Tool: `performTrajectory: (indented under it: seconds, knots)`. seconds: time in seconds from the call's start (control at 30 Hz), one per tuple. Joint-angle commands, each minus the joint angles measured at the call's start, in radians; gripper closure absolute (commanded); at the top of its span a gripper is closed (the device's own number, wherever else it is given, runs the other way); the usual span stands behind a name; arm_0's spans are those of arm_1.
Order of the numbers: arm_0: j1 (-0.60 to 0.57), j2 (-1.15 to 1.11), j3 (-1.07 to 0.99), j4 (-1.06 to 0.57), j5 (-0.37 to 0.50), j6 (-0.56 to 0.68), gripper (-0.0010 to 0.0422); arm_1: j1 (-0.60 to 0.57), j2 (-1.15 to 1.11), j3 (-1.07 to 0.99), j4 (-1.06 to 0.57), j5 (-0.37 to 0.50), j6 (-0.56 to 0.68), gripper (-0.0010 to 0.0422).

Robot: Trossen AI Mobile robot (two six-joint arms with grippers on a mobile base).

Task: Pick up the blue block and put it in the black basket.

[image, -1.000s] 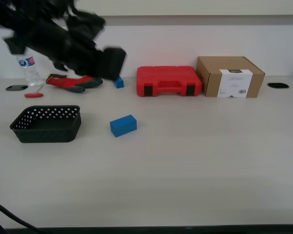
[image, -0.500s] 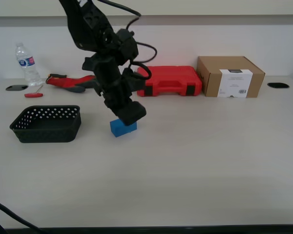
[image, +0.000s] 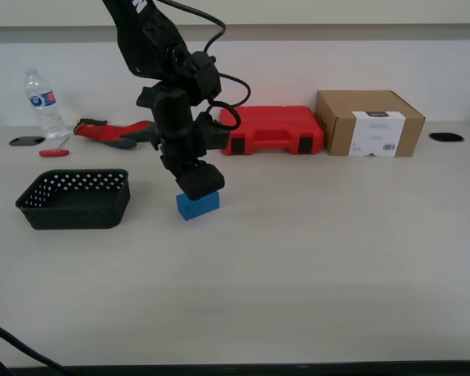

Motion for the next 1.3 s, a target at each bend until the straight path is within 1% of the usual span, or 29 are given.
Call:
performTrajectory:
  seconds: [0.03, 0.13, 0.2, 0.23, 0.33, 0.47, 0.53, 0.57, 0.6, 0.7, 0.77, 0.83, 0.9, 0.93, 1.0, 1.07, 1.13, 1.17, 1.3]
  knots:
    - [0.001, 0.0, 0.001, 0.004, 0.0, 0.0, 0.0413, 0.032, 0.0, 0.0, 0.058, -0.013, 0.025, 0.0141]
    - [0.0, 0.0, 0.001, 0.003, 0.0, 0.0, 0.0413, 0.063, 0.0, 0.0, 0.1, -0.04, 0.026, 0.0072]
    - [0.001, 0.0, 0.001, 0.004, 0.0, 0.0, 0.0413, 0.078, 0.0, 0.0, 0.138, -0.025, 0.027, 0.0054]
    - [0.0, 0.0, 0.001, 0.003, 0.0, 0.0, 0.0413, 0.084, 0.017, 0.003, 0.156, 0.002, 0.027, 0.0053]
    - [0.001, 0.0, 0.001, 0.002, 0.0, 0.0, 0.0413, 0.083, 0.101, 0.045, 0.157, 0.016, 0.025, 0.0064]
    - [0.001, 0.0, 0.001, 0.002, 0.0, 0.0, 0.0413, 0.081, 0.279, 0.193, 0.024, 0.015, 0.018, 0.0088]
    - [0.001, 0.0, 0.001, 0.002, 0.0, 0.0, 0.0413, 0.081, 0.346, 0.27, -0.054, 0.013, 0.008, 0.009]
    - [0.001, 0.0, 0.001, 0.002, 0.0, 0.0, 0.0413, 0.08, 0.372, 0.311, -0.099, -0.01, 0.007, 0.009]
    - [0.001, 0.0, 0.001, 0.001, 0.0, 0.0, 0.0413, 0.076, 0.37, 0.328, -0.117, -0.023, 0.008, 0.009]
    - [0.001, 0.0, 0.001, 0.005, 0.0, 0.0, 0.0413, 0.076, 0.357, 0.351, -0.124, -0.024, -0.012, 0.0097]
    - [0.0, 0.0, 0.001, 0.003, 0.0, 0.0, 0.0413, 0.075, 0.359, 0.357, -0.124, -0.008, -0.012, 0.0127]
    - [0.001, 0.0, 0.001, 0.004, 0.0, 0.0, 0.0413, 0.074, 0.359, 0.357, -0.127, 0.012, -0.012, 0.0188]
    - [0.001, 0.0, 0.001, 0.003, 0.0, 0.0, 0.0413, 0.074, 0.359, 0.357, -0.129, 0.064, -0.013, 0.0269]
    - [0.001, 0.0, 0.001, 0.003, 0.0, 0.0, 0.0413, 0.074, 0.359, 0.357, -0.129, 0.079, -0.012, 0.0319]
    - [0.001, 0.0, 0.001, 0.004, 0.0, 0.0, 0.0413, 0.073, 0.359, 0.357, -0.135, 0.079, -0.013, 0.0413]
    - [0.001, 0.0, 0.001, 0.003, 0.0, 0.0, 0.0413, 0.074, 0.35, 0.357, -0.164, 0.079, -0.002, 0.0404]
    - [0.001, 0.0, 0.001, 0.003, 0.0, 0.0, 0.0413, 0.074, 0.332, 0.357, -0.204, 0.078, 0.006, 0.0417]
    - [0.001, 0.0, 0.001, 0.003, 0.0, 0.0, 0.0413, 0.074, 0.316, 0.357, -0.233, 0.078, 0.006, 0.0411]
    - [0.001, 0.0, 0.001, 0.003, 0.0, 0.0, 0.0413, 0.079, 0.219, 0.356, -0.303, 0.074, 0.005, 0.0414]
